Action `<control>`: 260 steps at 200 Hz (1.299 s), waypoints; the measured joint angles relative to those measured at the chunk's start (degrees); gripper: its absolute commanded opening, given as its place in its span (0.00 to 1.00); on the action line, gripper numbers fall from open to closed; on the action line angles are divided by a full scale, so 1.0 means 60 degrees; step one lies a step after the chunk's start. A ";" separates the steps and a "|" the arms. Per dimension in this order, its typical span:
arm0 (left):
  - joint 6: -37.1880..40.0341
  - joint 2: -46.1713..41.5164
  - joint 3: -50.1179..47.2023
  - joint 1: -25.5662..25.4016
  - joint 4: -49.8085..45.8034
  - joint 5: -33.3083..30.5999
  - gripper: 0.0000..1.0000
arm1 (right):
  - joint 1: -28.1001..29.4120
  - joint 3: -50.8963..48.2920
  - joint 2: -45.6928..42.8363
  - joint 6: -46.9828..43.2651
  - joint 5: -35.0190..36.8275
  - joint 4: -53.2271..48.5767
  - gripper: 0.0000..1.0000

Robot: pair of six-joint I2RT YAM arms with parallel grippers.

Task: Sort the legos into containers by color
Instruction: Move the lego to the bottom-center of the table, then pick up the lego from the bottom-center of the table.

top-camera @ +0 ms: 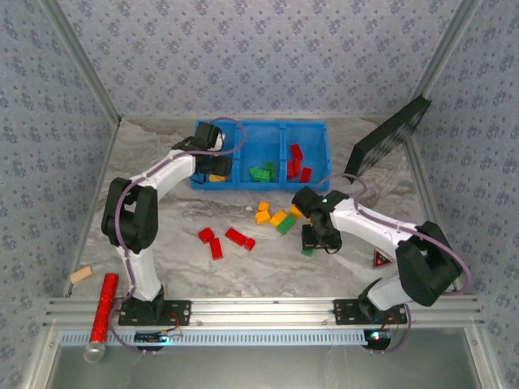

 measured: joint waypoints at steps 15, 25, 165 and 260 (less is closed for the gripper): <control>0.0000 -0.0098 -0.0058 0.0000 0.0004 0.0029 0.68 | -0.0073 -0.0004 -0.0299 0.0211 -0.0066 -0.0018 0.66; 0.0000 -0.0189 -0.0113 0.0000 0.0004 0.0047 0.69 | -0.0135 -0.0022 -0.0430 0.0353 -0.0146 0.0029 0.69; -0.0189 -0.2018 -0.0488 -0.0200 0.0066 0.1184 0.71 | -0.0845 -0.1257 0.0685 0.1235 -0.0896 0.2590 0.56; -0.1271 -0.4874 -0.2718 -0.0393 -0.1231 0.0703 0.72 | -0.0634 0.0474 0.1410 -0.0444 -0.0222 0.0951 0.28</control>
